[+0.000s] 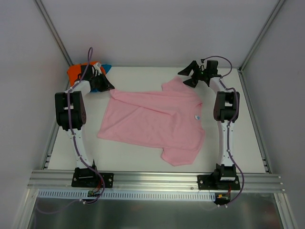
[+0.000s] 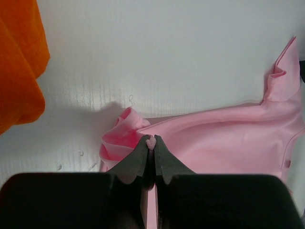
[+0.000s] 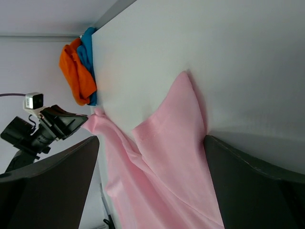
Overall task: Fold and stack the t-shirts
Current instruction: Grap the side of the flattened tshirt furthest away from the robot with both arms
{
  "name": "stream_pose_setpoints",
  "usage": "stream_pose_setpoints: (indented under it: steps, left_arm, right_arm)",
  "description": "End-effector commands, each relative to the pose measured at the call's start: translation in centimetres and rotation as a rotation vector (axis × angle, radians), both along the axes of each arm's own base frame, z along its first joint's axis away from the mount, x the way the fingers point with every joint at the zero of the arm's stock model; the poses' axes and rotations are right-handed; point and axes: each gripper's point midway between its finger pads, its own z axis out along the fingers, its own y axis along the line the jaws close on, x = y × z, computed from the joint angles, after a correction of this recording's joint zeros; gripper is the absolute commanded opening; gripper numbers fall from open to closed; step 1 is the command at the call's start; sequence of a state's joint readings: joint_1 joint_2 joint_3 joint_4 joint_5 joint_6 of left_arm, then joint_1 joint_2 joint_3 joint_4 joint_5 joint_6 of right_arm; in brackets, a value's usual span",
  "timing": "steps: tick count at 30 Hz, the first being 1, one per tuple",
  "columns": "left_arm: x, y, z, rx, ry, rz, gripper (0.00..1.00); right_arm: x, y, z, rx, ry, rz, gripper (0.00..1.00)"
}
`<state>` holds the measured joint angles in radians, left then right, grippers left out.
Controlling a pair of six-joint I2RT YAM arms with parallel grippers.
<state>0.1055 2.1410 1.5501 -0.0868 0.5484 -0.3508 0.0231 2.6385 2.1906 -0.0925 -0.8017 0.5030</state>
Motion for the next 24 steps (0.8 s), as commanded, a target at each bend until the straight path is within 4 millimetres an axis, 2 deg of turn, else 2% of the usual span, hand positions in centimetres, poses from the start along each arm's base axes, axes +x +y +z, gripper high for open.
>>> stream_pose_setpoints:
  steps: [1,8,11,14,15,17,18,21,24]
  left_arm:
    - [0.8,-0.5,4.5,0.018,-0.108,-0.033,0.00]
    - [0.8,-0.5,4.4,0.016,-0.106,-0.033,0.00]
    - [0.7,-0.7,4.3,0.014,-0.104,-0.040,0.00]
    - [0.6,-0.7,4.3,0.018,-0.107,-0.040,0.00]
    - [0.6,-0.7,4.2,0.019,-0.105,-0.040,0.00]
    - [0.6,-0.6,4.4,0.019,-0.109,-0.040,0.00]
    - [0.7,-0.7,4.4,0.019,-0.109,-0.041,0.00]
    - [0.7,-0.8,4.6,0.019,-0.112,-0.043,0.00]
    - [0.7,-0.8,4.6,0.016,-0.114,-0.046,0.00]
  right_arm:
    - [-1.6,2.2,-3.9,0.075,0.129,0.042,0.99]
    - [-2.8,4.0,-2.4,0.155,0.125,0.123,1.00]
    - [-3.2,4.6,-2.1,0.199,0.136,0.141,0.94]
    - [-3.5,4.6,-2.7,0.197,0.155,0.143,0.70]
    - [-3.6,4.6,-2.8,0.196,0.161,0.141,0.49]
    - [-3.7,4.4,-3.2,0.192,0.171,0.138,0.36]
    - [-3.7,4.4,-3.3,0.190,0.169,0.139,0.23]
    - [-3.9,4.2,-3.7,0.168,0.186,0.131,0.01]
    - [-4.0,3.4,-3.8,0.125,0.182,0.108,0.01]
